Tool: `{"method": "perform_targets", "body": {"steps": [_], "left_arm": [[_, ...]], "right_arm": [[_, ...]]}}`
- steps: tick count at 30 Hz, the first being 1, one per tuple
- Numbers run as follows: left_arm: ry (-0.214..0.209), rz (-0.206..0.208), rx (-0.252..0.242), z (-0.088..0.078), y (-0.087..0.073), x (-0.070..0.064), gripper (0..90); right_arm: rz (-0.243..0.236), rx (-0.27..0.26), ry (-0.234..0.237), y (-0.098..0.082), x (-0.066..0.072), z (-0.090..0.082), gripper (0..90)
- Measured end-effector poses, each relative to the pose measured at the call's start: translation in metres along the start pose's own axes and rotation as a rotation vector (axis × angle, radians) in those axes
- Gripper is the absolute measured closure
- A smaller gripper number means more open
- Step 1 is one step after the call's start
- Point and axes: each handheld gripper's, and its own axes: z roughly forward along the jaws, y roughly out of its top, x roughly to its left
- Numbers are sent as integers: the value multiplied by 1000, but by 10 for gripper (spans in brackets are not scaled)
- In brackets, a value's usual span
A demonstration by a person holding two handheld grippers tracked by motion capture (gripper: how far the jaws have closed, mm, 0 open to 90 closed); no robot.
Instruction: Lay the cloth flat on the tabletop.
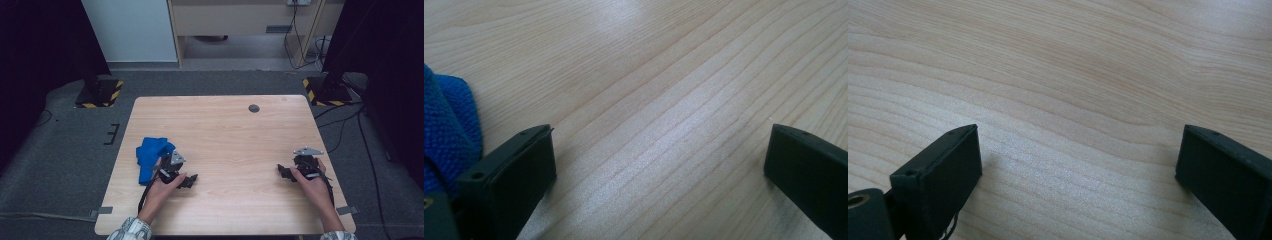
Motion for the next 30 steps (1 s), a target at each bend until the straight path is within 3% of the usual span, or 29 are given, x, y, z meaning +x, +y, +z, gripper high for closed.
{"method": "perform_targets", "body": {"steps": [5, 12, 15, 16, 17, 19, 20, 23, 25, 28, 30], "left_arm": [[17, -2, -10, -4, 2, -1, 55], [36, -16, -122, -30, 14, 2, 60], [20, -38, -176, -45, 16, 11, 54], [27, -65, -207, -56, 15, 21, 54], [27, -65, -207, -56, 15, 21, 55], [41, -91, -233, -65, 13, 30, 54], [72, -111, -242, -73, 11, 40, 55], [100, -127, -248, -78, 8, 49, 55], [139, -141, -236, -84, 3, 61, 54], [159, -168, -228, -87, -1, 68, 54], [210, -172, -221, -91, -6, 76, 57]], "right_arm": [[-1, -1, -1, -1, 1, -1, 47], [-1, -1, 2, -1, 1, -1, 45], [-1, -1, 3, -1, 1, -1, 45], [-1, -1, 2, -1, 1, -1, 45], [-1, -1, 2, -1, 1, -1, 45], [-1, -1, 3, -1, 1, -1, 45], [-1, -1, 3, -1, 1, -1, 45], [-1, -1, 3, -1, 1, -1, 45], [0, -1, 3, -1, 1, -1, 45], [0, -1, 3, -1, 1, -1, 45], [-1, -1, 3, -1, 1, -1, 45]]}}
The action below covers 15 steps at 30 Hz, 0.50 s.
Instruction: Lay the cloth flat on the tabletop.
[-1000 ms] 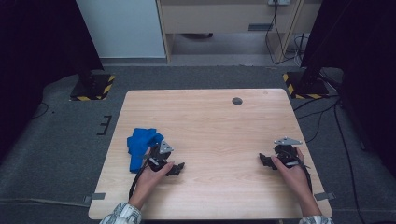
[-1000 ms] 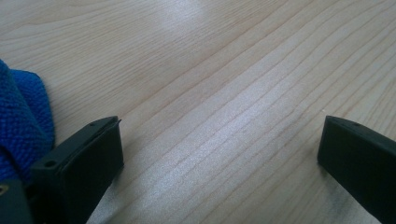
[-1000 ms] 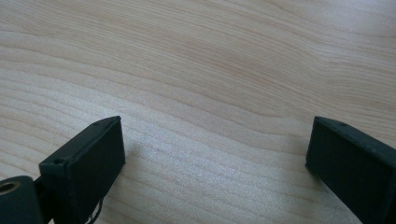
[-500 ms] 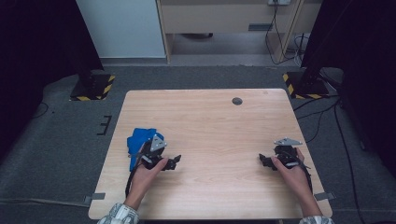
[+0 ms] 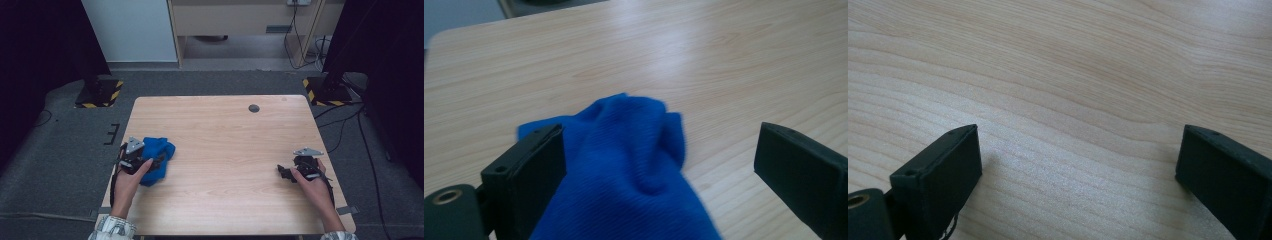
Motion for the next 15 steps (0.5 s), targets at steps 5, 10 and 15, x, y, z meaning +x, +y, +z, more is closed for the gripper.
{"method": "perform_targets", "body": {"steps": [5, 10, 15], "left_arm": [[7, -11, 26, 4, -6, 7, 53], [19, 2, 94, 18, -19, 9, 52], [19, 9, 121, 25, -24, 10, 47]], "right_arm": [[0, 0, 0, 0, 0, 0, 45], [0, 1, -2, 0, 0, 0, 44], [0, 1, -2, 0, 0, 0, 44]]}}
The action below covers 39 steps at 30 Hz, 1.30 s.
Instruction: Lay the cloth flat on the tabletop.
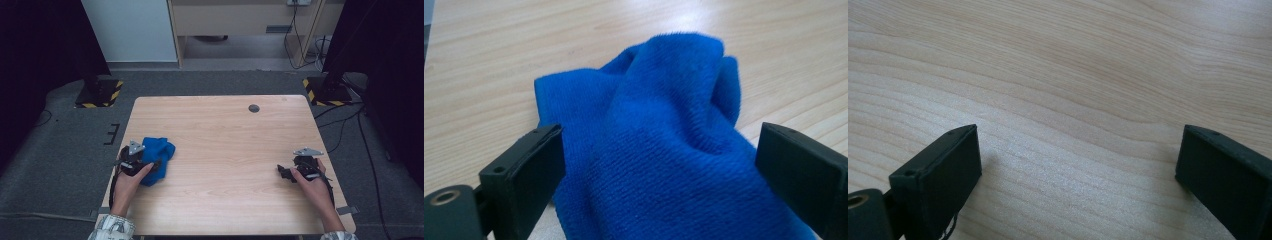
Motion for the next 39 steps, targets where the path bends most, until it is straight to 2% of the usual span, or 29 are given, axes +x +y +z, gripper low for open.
{"method": "perform_targets", "body": {"steps": [12, 18, 20, 21, 23, 24, 25, 27, 28, 29, 30, 31, 34, 35, 38, 39], "left_arm": [[-17, -14, 93, 16, -10, 3, 41], [-37, -23, 92, 20, -13, 5, 53], [-41, -18, 90, 18, -12, 6, 155], [-49, -16, 88, 17, -12, 7, 155], [-63, -9, 84, 16, -12, 8, 243], [-71, -11, 80, 14, -11, 8, 300], [-92, -24, 82, 12, -11, 9, 460], [-108, -33, 81, 12, -12, 9, 578], [-118, -38, 79, 12, -12, 9, 578], [-126, -45, 78, 12, -11, 9, 658], [-131, -52, 79, 12, -11, 9, 658], [-134, -52, 83, 13, -10, 8, 709], [-126, -48, 85, 12, -8, 7, 729], [-115, -31, 78, 11, -6, 5, 741], [-115, -19, 66, 8, -3, 2, 746], [-124, -19, 47, 6, 0, -2, 748]], "right_arm": [[0, 0, -3, 0, 0, 0, 43], [-3, -1, -3, 0, 0, 0, 43], [-2, 0, -2, 0, 0, 0, 43], [-1, 1, -2, 0, 1, 0, 43], [0, 1, -2, 0, 1, 0, 43], [-1, 1, -2, 0, 1, 0, 43], [-2, 1, -2, 0, 1, 0, 43], [-2, -1, -3, 0, 1, 0, 43], [-2, -1, -3, 0, 1, 0, 43], [-2, 1, -3, 0, 1, 0, 43], [-2, 1, -3, 0, 1, 0, 43], [-2, -1, -4, 0, 1, 0, 43], [-2, -1, -4, 0, 1, 0, 43], [-2, 0, -4, 0, 1, 0, 43], [-2, -1, -4, 0, 1, 0, 43], [-2, 1, -3, 0, 1, 0, 43]]}}
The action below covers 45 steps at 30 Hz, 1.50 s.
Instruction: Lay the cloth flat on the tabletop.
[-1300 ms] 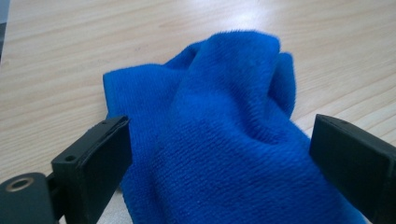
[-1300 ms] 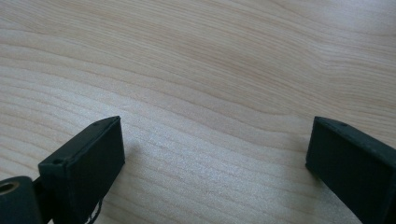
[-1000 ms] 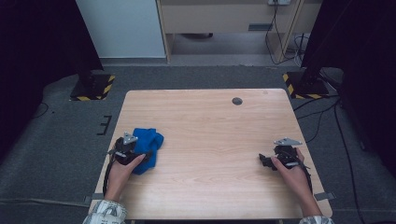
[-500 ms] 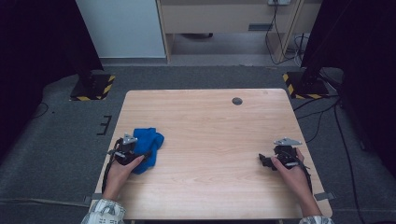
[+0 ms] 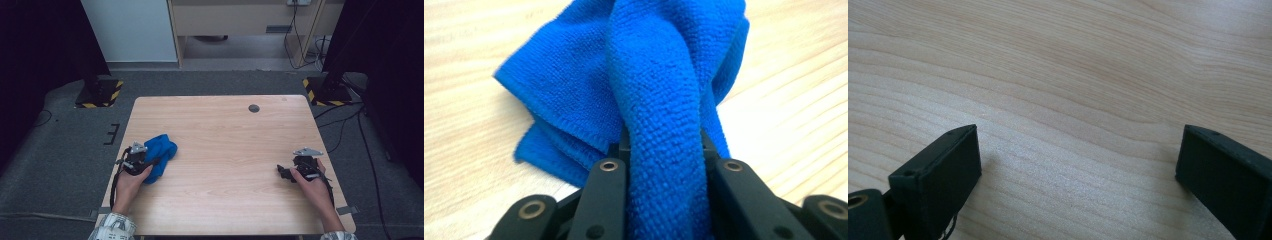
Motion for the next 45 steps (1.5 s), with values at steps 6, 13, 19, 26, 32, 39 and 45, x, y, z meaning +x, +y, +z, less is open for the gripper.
{"method": "perform_targets", "body": {"steps": [6, 13, 19, 26, 32, 39, 45], "left_arm": [[-43, 19, -31, 3, 11, -23, 749], [-98, 42, -69, 7, 25, -54, 749], [-151, 64, -88, 13, 40, -87, 749], [-208, 126, -84, 26, 57, -131, 746], [-237, 212, -46, 43, 61, -175, 745], [-222, 253, 29, 66, 52, -195, 741], [-205, 235, 52, 76, 42, -196, 526]], "right_arm": [[0, 0, 0, 0, 0, 0, 43], [0, 0, 2, 0, 0, 0, 42], [3, 1, 1, 0, 0, 0, 40], [3, 1, 1, 0, 1, 1, 38], [1, 0, 1, 1, 1, 1, 38], [2, 0, 1, 1, 1, 1, 38], [1, 3, 0, 1, 1, 1, 38]]}}
